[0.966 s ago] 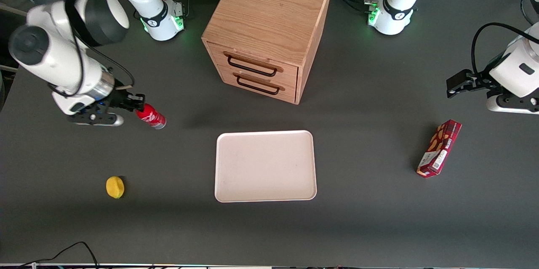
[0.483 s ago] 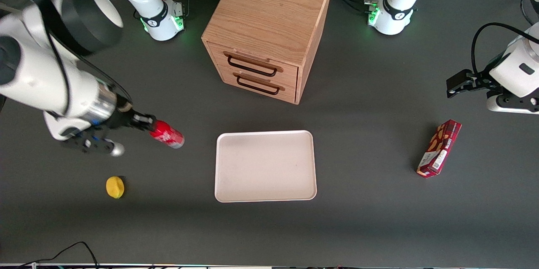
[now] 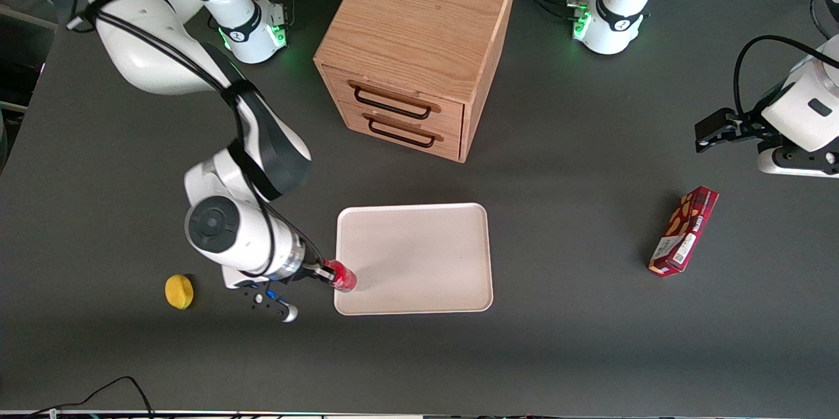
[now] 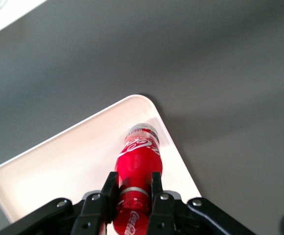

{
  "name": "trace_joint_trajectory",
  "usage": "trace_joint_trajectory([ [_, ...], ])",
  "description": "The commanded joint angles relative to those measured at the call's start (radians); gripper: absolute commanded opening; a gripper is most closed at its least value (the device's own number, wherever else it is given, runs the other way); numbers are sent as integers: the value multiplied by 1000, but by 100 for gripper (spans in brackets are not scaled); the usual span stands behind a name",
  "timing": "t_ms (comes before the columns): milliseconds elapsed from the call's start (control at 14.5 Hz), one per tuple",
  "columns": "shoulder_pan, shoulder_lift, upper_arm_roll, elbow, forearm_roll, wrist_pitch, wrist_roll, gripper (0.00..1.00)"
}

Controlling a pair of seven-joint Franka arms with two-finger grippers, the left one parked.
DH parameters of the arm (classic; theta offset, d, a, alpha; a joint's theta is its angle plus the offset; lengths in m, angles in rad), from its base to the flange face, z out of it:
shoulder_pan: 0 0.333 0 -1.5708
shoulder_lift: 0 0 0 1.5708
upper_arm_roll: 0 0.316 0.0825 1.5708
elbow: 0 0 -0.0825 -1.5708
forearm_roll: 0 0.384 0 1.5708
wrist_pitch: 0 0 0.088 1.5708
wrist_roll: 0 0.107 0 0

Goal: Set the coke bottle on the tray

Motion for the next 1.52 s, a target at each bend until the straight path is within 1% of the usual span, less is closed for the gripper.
trace_joint_trajectory([
  [0, 14, 37, 17, 68, -46, -9, 50, 0],
  [69, 13, 39, 17, 68, -46, -9, 48, 20],
  [138, 13, 39, 17, 68, -46, -11, 47, 96],
  [207, 9, 34, 17, 68, -46, -20, 43, 100],
  [276, 6, 22, 22, 68, -43, -41, 42, 100],
  [414, -12, -25, 78, 68, -48, -129, 39, 100],
  [552, -26, -132, 92, 59, -54, -246, 8, 100],
  [621, -40, -200, 115, 46, -54, -317, -40, 100],
  [759, -99, -364, 138, -37, -45, -457, -169, 100],
  [828, -130, -448, 141, -91, -14, -503, -238, 100],
  [897, -164, -531, 126, -144, 58, -537, -295, 100],
  [966, -190, -608, 85, -202, 119, -557, -359, 100],
  [1172, -188, -873, -163, -458, 285, -533, -617, 100],
  [1241, -187, -944, -237, -546, 310, -513, -709, 100],
  [1310, -185, -1010, -289, -641, 313, -484, -773, 100],
  [1448, -184, -1151, -358, -868, 313, -374, -847, 100],
])
